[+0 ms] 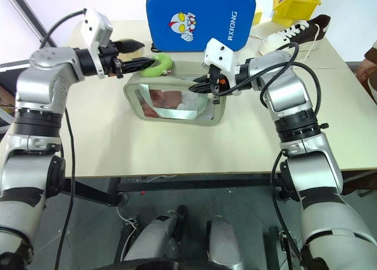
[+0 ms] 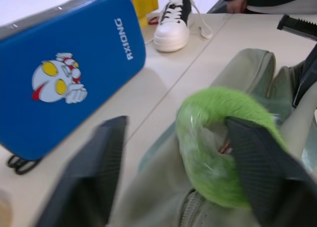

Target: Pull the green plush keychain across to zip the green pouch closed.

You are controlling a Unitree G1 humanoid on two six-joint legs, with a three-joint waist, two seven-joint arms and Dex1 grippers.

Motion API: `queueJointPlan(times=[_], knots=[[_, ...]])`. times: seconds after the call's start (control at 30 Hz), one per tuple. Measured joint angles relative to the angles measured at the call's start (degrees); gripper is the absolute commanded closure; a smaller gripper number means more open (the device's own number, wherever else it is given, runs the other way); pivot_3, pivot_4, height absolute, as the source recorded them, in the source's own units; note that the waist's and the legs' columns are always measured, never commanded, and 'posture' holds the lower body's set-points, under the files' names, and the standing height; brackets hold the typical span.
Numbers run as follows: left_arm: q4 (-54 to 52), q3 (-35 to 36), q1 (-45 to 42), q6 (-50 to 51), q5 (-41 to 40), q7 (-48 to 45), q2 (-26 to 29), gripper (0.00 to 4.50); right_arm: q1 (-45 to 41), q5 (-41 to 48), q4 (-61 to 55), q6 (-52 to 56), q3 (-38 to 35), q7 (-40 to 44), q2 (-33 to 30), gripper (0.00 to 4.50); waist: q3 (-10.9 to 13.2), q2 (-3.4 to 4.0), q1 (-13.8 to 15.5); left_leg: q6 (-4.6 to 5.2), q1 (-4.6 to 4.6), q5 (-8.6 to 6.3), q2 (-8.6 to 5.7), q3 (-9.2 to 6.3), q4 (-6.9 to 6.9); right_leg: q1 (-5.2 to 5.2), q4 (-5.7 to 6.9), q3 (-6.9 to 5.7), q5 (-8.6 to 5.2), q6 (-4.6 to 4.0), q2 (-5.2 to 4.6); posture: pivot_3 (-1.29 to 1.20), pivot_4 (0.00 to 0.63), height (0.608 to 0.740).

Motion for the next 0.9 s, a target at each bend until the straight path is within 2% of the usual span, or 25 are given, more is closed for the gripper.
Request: queueJointPlan(times=[0.2, 0.33, 0.4, 0.47, 0.53, 0.8, 0.9], knots=[[-5.2, 0.3, -0.4, 3.9, -0.5, -5.3, 9.5, 0.08, -0.3, 0.0, 1.9, -1.8, 0.0, -0.2, 1.5, 4.26, 0.0, 0.00, -1.0, 0.00, 0.02, 0.00, 0.00, -0.02, -0.06, -0.03, -0.03, 0.00, 0.00, 0.00, 0.03, 0.00, 0.150, 0.740], [-12.3, 2.3, 4.3, 7.6, -2.5, -9.1, 16.0, 0.08, -0.6, 0.0, 3.4, -2.8, 0.0, 0.0, 1.6, 4.26, 0.0, 0.03, -1.1, -0.01, 0.20, -0.04, 0.01, -0.02, -0.16, 0.05, -0.05, 0.06, -0.01, -0.01, 0.07, 0.00, 0.150, 0.740], [-16.3, 3.8, 9.4, 8.9, -3.3, -8.9, 16.7, 0.08, -0.9, -0.1, 4.1, -3.3, 0.1, 0.1, 1.7, 4.26, 0.0, 0.05, -1.0, 0.15, 0.28, -0.16, 0.01, 0.00, -0.20, 0.14, -0.05, 0.08, -0.01, -0.01, 0.06, 0.00, 0.150, 0.740], [-20.2, 4.0, 16.6, 9.2, -3.8, -7.6, 15.7, 0.08, -1.1, -0.1, 4.8, -3.5, 0.1, 0.1, 1.7, 4.26, 0.0, 0.05, -0.8, 0.20, 0.35, -0.19, 0.01, -0.04, -0.20, 0.23, -0.05, 0.08, -0.01, -0.01, 0.08, 0.00, 0.150, 0.740], [-21.2, 3.9, 20.1, 10.2, -4.0, -4.9, 12.3, 0.08, -1.1, -0.1, 4.9, -3.6, 0.1, 0.1, 1.7, 4.26, 0.0, 0.04, -0.4, 0.20, 0.32, -0.20, 0.01, -0.10, -0.17, 0.21, -0.04, 0.07, -0.01, -0.01, 0.14, 0.00, 0.150, 0.740], [-20.9, 3.4, 20.5, 9.6, -3.5, 1.7, 5.7, 0.08, -1.1, -0.1, 4.4, -3.1, 0.4, 0.1, 2.0, 4.26, 0.0, 0.03, -0.2, 0.20, 0.30, -0.21, 0.01, -0.04, -0.21, 0.14, -0.04, 0.08, -0.01, -0.01, 0.07, 0.00, 0.150, 0.740], [-18.4, 2.2, 19.6, 8.6, -2.5, 2.1, 5.4, 1.35, -1.1, -0.1, 4.3, -2.8, 0.4, 0.1, 1.9, 4.26, 0.0, 0.03, -0.2, 0.20, 0.29, -0.21, 0.01, -0.03, -0.20, 0.14, -0.05, 0.08, -0.01, -0.01, 0.06, 0.00, 0.150, 0.740]])
